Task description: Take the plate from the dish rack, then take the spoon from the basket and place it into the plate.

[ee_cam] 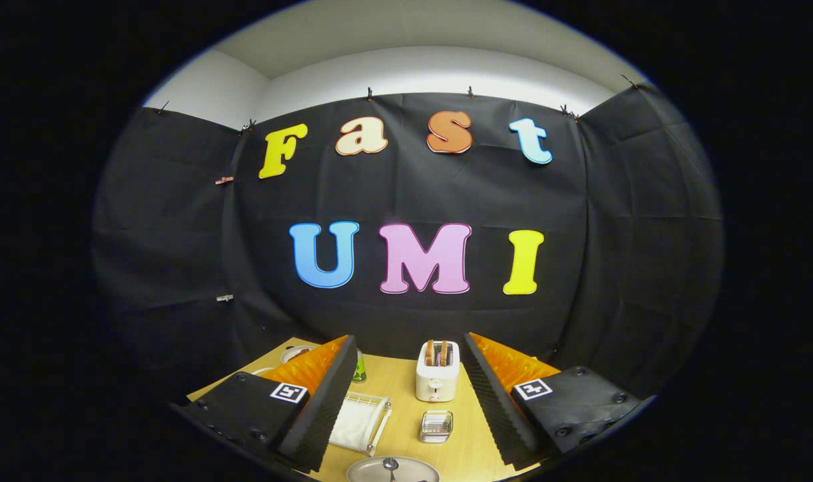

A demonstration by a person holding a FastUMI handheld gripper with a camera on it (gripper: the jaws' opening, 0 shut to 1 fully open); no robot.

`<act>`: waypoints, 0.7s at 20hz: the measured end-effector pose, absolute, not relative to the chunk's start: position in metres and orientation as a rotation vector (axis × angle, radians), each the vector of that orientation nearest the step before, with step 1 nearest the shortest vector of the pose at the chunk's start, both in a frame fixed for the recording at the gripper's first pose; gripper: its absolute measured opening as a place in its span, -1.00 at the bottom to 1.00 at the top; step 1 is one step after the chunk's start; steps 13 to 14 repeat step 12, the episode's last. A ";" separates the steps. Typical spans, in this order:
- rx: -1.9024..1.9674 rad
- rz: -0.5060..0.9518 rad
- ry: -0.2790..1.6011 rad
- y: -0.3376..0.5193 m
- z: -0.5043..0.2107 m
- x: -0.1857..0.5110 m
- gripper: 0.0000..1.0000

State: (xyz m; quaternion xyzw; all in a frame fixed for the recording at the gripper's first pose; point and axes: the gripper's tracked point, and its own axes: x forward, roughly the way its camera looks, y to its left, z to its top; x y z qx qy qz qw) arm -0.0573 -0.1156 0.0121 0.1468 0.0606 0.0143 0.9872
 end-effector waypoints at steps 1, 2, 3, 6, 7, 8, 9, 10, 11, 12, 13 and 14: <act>0.295 0.020 0.128 -0.118 0.010 -0.058 0.92; 0.298 0.015 0.128 -0.118 0.011 -0.059 0.92; 0.301 0.011 0.130 -0.118 0.010 -0.059 0.92; 0.297 0.008 0.129 -0.115 0.012 -0.058 0.92; 0.290 0.008 0.133 -0.114 0.011 -0.058 0.92; 0.283 0.008 0.134 -0.112 0.011 -0.058 0.92; 0.279 0.010 0.135 -0.110 0.011 -0.058 0.92; 0.275 0.010 0.134 -0.109 0.012 -0.057 0.92; 0.271 0.010 0.133 -0.107 0.012 -0.057 0.92; 0.268 0.012 0.135 -0.106 0.013 -0.057 0.92; 0.268 0.012 0.135 -0.106 0.013 -0.057 0.92; 0.268 0.012 0.135 -0.106 0.013 -0.057 0.92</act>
